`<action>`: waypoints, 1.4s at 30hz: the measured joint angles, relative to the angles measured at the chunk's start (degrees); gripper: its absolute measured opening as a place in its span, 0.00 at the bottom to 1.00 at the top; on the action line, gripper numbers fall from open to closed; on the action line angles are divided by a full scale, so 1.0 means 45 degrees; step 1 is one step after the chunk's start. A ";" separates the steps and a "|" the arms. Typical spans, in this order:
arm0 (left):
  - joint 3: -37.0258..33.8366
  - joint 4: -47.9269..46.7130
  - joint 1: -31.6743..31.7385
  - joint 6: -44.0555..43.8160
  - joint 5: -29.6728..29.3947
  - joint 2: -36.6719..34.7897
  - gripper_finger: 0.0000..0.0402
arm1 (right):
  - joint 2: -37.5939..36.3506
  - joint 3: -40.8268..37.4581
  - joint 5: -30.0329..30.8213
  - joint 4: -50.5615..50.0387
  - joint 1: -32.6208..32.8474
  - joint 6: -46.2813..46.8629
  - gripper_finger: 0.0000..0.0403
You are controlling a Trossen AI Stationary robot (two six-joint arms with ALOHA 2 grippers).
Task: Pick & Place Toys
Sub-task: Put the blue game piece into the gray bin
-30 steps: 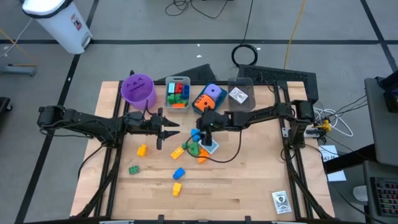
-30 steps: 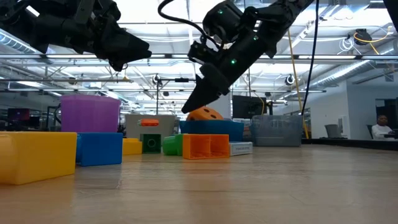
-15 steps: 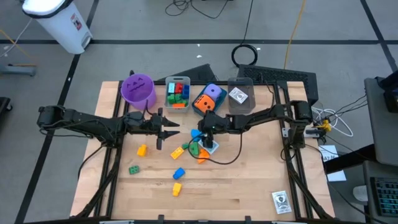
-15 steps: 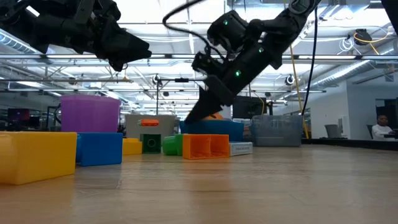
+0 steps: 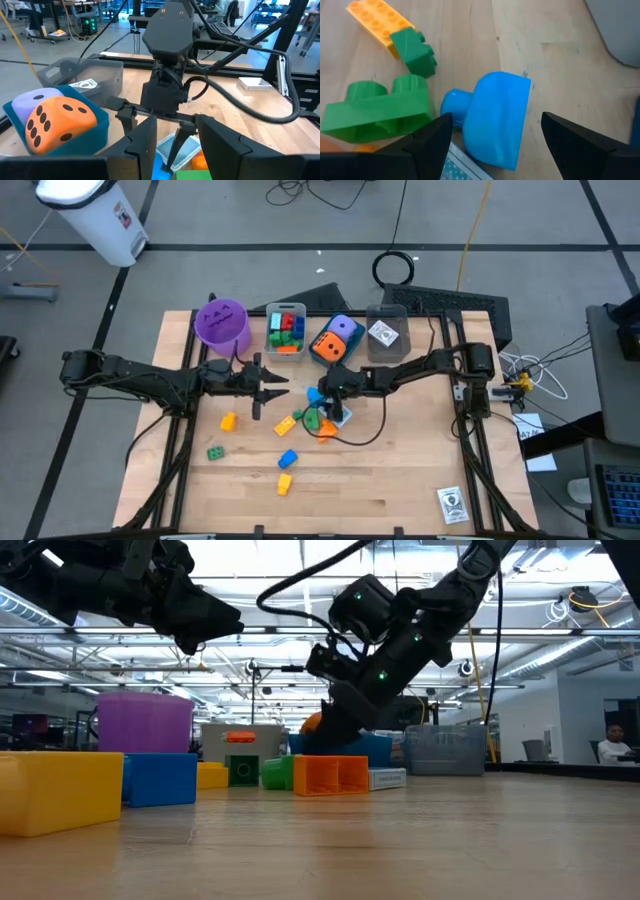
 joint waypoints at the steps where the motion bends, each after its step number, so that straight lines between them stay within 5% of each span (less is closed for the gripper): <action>1: 0.0000 0.0000 -0.0002 -0.0002 0.0003 -0.0005 0.37 | 0.0070 0.0000 0.0009 0.0070 0.0000 -0.0003 0.73; 10: 0.0000 -0.0006 0.0003 -0.0010 0.0000 -0.0002 0.37 | 0.0101 0.0000 0.0040 0.0025 -0.0034 0.0001 0.68; 24: 0.0000 -0.0007 -0.0002 -0.0050 -0.0005 -0.0003 0.37 | 0.0091 -0.0207 0.0050 0.0092 -0.0296 0.0492 0.40; 42: 0.0000 -0.0010 0.0000 -0.0100 -0.0005 -0.0001 0.37 | 0.0075 -0.0262 0.0044 0.0857 -0.0291 0.0222 0.37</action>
